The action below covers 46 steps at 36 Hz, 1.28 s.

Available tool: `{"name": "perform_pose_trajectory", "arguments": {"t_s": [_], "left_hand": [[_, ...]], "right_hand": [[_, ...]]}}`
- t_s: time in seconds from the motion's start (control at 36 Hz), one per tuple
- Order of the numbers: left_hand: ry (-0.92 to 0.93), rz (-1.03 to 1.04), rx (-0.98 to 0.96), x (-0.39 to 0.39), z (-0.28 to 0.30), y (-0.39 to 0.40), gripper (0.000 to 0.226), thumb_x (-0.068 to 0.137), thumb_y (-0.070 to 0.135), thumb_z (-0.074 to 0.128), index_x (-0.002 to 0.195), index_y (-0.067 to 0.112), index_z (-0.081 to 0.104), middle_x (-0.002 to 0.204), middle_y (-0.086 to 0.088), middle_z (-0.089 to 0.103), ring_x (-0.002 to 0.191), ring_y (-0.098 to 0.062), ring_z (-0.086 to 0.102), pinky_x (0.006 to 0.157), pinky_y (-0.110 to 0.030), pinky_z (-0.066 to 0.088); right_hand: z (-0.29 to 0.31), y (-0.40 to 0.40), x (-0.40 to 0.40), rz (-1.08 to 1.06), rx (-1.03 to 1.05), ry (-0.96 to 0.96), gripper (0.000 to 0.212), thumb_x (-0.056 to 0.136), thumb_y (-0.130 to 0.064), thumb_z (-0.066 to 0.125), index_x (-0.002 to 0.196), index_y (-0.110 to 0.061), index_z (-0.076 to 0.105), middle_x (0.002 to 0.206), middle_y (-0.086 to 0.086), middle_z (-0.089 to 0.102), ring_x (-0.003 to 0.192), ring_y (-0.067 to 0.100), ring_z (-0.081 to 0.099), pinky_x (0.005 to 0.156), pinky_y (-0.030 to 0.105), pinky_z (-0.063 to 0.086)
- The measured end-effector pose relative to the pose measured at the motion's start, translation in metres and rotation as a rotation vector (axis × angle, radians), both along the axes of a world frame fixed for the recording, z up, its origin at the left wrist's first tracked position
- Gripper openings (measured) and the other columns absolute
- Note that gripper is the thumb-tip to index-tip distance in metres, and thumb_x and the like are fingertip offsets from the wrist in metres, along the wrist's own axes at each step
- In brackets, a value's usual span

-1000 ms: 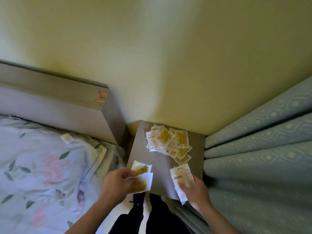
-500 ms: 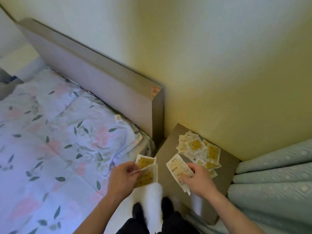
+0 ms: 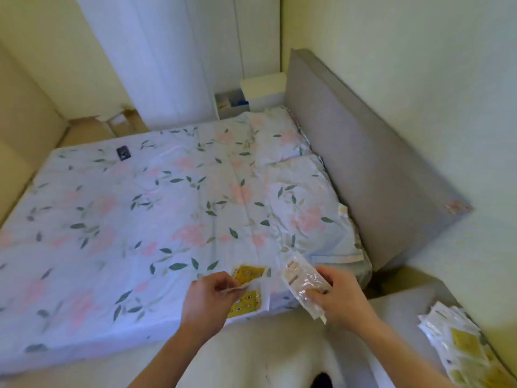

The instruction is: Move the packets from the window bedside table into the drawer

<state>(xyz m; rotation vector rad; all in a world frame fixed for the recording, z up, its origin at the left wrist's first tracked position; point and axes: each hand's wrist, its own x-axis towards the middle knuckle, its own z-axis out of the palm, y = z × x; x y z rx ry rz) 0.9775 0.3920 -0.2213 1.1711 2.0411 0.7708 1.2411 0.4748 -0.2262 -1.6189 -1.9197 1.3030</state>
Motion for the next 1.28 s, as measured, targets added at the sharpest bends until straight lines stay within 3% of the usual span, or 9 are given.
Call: {"name": "perform_pose_trajectory", "arguments": {"t_s": [0.11,0.25,0.44,0.56,0.69,0.94,1.03,1.14,1.28], "left_hand": [[-0.001,0.108,-0.010,-0.080,0.002,-0.052,0.018,0.076,0.038,0.083,0.069,0.032,0.069,0.063,0.009,0.068,0.057,-0.008,0.060,0.056,-0.028,0.045],[0.018,0.240,0.005,-0.177,0.000,-0.115,0.017,0.077,0.033,0.083,0.069,0.035,0.068,0.063,0.014,0.067,0.061,-0.007,0.060,0.059,-0.027,0.046],[-0.012,0.432,0.064,-0.291,0.005,-0.195,0.023,0.078,0.023,0.083,0.064,0.030,0.066,0.058,0.007,0.062,0.054,-0.006,0.052,0.055,-0.023,0.041],[-0.024,0.564,0.061,-0.346,0.009,-0.233,0.018,0.080,0.025,0.079,0.067,0.029,0.067,0.060,0.009,0.065,0.057,-0.008,0.058,0.056,-0.026,0.044],[-0.028,0.756,0.050,-0.419,0.009,-0.277,0.016,0.080,0.023,0.078,0.067,0.028,0.070,0.062,0.011,0.067,0.057,-0.005,0.057,0.054,-0.022,0.043],[-0.008,1.090,0.034,-0.546,0.024,-0.353,0.013,0.079,0.024,0.081,0.071,0.028,0.071,0.063,0.006,0.070,0.051,-0.007,0.054,0.052,-0.025,0.043],[0.018,1.223,0.055,-0.581,0.030,-0.382,0.013,0.078,0.024,0.083,0.073,0.029,0.072,0.066,0.007,0.071,0.053,-0.012,0.057,0.053,-0.027,0.046],[0.030,1.401,0.084,-0.614,0.035,-0.426,0.014,0.079,0.021,0.083,0.073,0.028,0.072,0.067,0.007,0.072,0.064,-0.021,0.065,0.058,-0.034,0.052],[0.036,1.562,0.115,-0.659,0.032,-0.480,0.018,0.079,0.018,0.083,0.072,0.030,0.073,0.071,0.007,0.074,0.066,-0.021,0.068,0.056,-0.033,0.054]], "right_hand": [[0.004,-0.018,-0.102,0.133,0.036,0.000,0.025,0.084,-0.015,0.072,0.076,-0.036,0.062,0.067,-0.025,0.065,0.062,-0.006,0.060,0.057,0.012,0.047],[0.005,-0.055,-0.218,0.216,0.038,0.062,0.032,0.078,-0.007,0.067,0.064,-0.036,0.059,0.056,-0.015,0.052,0.051,0.004,0.041,0.051,0.017,0.033],[0.008,-0.092,-0.356,0.437,0.023,0.045,0.005,0.078,-0.015,0.069,0.081,-0.017,0.066,0.074,0.005,0.064,0.057,0.011,0.044,0.055,0.025,0.033],[0.020,-0.101,-0.436,0.586,0.011,0.009,0.015,0.081,-0.014,0.072,0.086,-0.029,0.072,0.079,-0.006,0.071,0.061,0.015,0.057,0.056,0.023,0.039],[0.025,-0.113,-0.547,0.754,0.024,-0.016,0.019,0.082,-0.016,0.074,0.092,-0.033,0.073,0.087,-0.013,0.073,0.076,0.016,0.069,0.065,0.037,0.055],[0.031,-0.157,-0.760,1.045,-0.013,0.087,0.027,0.080,-0.008,0.074,0.074,-0.035,0.069,0.066,-0.016,0.065,0.052,0.009,0.050,0.050,0.016,0.037],[0.040,-0.184,-0.831,1.166,-0.005,0.088,0.038,0.080,-0.007,0.072,0.064,-0.040,0.062,0.059,-0.015,0.058,0.050,0.004,0.042,0.050,0.016,0.035],[0.048,-0.228,-0.914,1.342,0.012,0.065,0.020,0.079,-0.012,0.072,0.075,-0.030,0.065,0.072,-0.007,0.066,0.059,0.012,0.053,0.055,0.022,0.038],[0.051,-0.289,-1.006,1.498,0.048,0.072,0.022,0.081,-0.015,0.075,0.072,-0.031,0.062,0.069,-0.012,0.065,0.056,0.006,0.048,0.051,0.016,0.035]]}}
